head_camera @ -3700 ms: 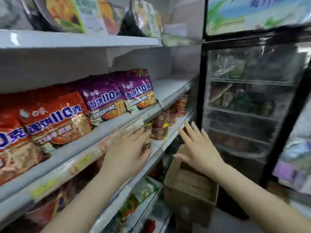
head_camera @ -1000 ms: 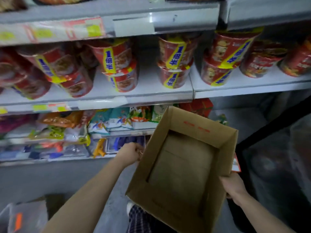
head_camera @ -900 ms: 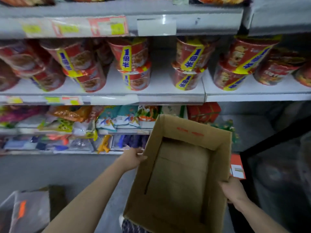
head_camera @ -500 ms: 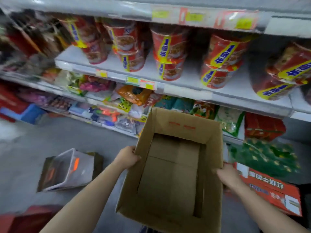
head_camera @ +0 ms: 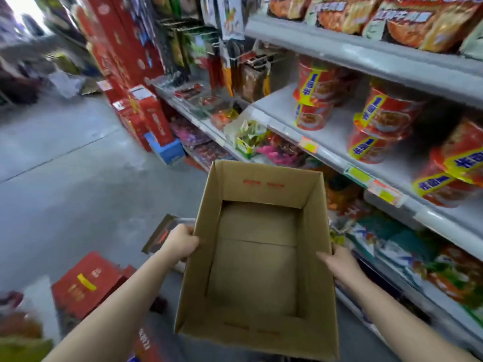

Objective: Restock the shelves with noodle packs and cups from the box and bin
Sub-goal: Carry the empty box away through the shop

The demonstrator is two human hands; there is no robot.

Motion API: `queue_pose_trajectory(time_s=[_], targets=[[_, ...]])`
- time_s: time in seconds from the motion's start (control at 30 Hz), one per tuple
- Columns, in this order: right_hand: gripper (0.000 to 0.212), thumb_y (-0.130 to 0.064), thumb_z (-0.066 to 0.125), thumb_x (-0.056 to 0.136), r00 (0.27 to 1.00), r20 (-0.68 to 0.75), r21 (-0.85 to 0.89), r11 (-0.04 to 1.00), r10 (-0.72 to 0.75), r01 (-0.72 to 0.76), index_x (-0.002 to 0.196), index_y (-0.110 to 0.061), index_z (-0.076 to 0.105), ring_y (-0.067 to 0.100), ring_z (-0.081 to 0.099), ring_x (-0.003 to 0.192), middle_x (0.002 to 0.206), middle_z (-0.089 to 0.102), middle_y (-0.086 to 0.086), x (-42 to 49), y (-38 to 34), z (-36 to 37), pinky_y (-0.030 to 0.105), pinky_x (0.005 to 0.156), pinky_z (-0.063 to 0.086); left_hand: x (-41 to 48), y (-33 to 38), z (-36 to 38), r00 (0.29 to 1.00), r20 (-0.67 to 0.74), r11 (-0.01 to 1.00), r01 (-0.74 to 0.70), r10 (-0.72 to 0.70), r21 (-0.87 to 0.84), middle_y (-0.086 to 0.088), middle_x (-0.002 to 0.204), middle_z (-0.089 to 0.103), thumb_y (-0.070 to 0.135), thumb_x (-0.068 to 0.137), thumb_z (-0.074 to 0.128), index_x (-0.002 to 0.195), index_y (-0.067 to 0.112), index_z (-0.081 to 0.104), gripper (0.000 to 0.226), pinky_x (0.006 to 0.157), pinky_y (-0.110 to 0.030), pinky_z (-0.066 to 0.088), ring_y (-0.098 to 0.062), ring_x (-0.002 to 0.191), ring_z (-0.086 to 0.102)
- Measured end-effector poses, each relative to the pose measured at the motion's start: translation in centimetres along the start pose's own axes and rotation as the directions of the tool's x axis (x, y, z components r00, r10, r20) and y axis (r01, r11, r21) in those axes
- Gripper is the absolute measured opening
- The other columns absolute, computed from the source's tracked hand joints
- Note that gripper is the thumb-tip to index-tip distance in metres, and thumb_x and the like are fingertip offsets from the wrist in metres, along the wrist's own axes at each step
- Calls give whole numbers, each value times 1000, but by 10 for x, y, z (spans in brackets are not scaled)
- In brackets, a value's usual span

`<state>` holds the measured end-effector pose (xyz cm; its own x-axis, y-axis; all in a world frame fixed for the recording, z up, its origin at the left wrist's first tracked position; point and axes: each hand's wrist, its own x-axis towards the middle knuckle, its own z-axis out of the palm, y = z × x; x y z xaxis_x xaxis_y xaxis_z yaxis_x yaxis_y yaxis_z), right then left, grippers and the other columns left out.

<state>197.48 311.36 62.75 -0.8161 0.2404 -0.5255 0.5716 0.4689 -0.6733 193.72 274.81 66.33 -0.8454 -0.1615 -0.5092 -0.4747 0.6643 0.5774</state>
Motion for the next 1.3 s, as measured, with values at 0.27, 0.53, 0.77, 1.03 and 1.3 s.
queue_pose_trajectory(time_s=[0.27,0.53,0.77,1.03,1.3], targets=[[26,-12,62,93,948,201,62,969,-248,241,119,-15,61,17,60,104,118,65,0,76,-137,55,24,95,45,44,-32,-78,953,-165,949,212,-253,-232,-12,79,74,13,93,62,86,9,66,9,55,-35,60,-26,67,73],[41,-22,64,93,872,344,-16,927,-347,375,130,-7,58,23,61,113,126,64,6,193,-267,92,35,100,47,113,-16,-126,868,-311,879,247,-388,-408,-9,75,72,14,94,62,92,6,66,9,41,-24,47,-18,58,69],[55,-28,61,95,791,448,-65,867,-417,494,144,-8,47,26,54,126,140,55,6,250,-376,121,40,106,44,159,-5,-162,751,-450,829,225,-482,-513,-4,77,74,19,88,67,83,18,69,6,53,-30,56,-22,69,71],[44,-18,57,98,732,536,-29,857,-421,515,140,-9,50,21,57,115,133,59,5,301,-467,183,30,96,44,216,-8,-212,592,-583,795,175,-556,-580,-3,72,73,15,83,70,78,13,75,7,56,-24,52,-19,69,70],[51,-16,58,98,699,578,-21,849,-421,529,146,-7,42,25,55,122,135,56,7,349,-565,243,28,95,43,299,-24,-284,584,-574,772,150,-574,-618,0,81,72,19,90,69,91,15,72,5,60,-24,53,-18,73,70]])
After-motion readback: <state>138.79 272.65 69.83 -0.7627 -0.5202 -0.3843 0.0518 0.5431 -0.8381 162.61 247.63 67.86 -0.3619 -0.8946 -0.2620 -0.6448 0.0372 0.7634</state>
